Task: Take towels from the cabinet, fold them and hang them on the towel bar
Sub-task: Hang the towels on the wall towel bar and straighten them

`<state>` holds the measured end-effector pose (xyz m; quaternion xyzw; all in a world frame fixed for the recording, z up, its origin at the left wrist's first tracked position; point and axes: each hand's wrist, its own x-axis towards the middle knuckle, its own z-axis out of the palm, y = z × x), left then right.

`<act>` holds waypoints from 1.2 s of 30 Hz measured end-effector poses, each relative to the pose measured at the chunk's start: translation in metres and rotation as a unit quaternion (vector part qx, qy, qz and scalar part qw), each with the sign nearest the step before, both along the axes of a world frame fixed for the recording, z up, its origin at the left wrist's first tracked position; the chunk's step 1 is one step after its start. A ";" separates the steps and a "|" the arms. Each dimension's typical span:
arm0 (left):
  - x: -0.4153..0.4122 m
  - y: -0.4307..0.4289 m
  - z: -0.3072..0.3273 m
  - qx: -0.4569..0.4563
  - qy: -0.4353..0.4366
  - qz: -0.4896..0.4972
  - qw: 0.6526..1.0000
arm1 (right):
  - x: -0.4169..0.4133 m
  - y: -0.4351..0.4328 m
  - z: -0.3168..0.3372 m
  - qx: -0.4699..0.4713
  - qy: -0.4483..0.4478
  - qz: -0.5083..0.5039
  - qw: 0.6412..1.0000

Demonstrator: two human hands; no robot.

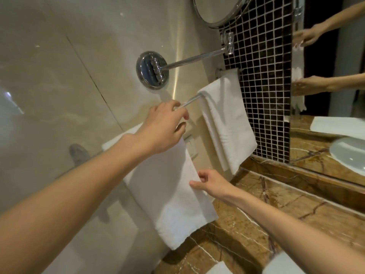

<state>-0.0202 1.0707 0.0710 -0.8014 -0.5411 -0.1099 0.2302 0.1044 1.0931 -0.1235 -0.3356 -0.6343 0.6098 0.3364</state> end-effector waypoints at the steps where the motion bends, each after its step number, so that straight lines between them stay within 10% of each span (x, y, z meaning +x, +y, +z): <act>1: 0.001 -0.006 -0.006 0.007 0.009 -0.014 1.000 | 0.002 -0.002 -0.010 -0.004 -0.023 0.005 1.000; 8: -0.001 -0.024 -0.056 0.035 0.128 -0.050 0.990 | 0.012 -0.020 -0.057 -0.009 -0.159 0.008 0.987; 16: 0.018 -0.096 -0.186 -0.101 -0.176 -0.043 0.978 | 0.029 -0.050 -0.074 -0.013 -0.130 0.004 0.991; 24: 0.044 -0.108 -0.260 -0.270 -0.503 0.204 0.795 | 0.048 -0.057 -0.089 -0.045 -0.118 -0.037 0.991; 36: 0.052 -0.098 -0.262 -0.237 -0.615 0.177 0.731 | 0.048 -0.066 -0.098 -0.059 -0.050 -0.061 0.995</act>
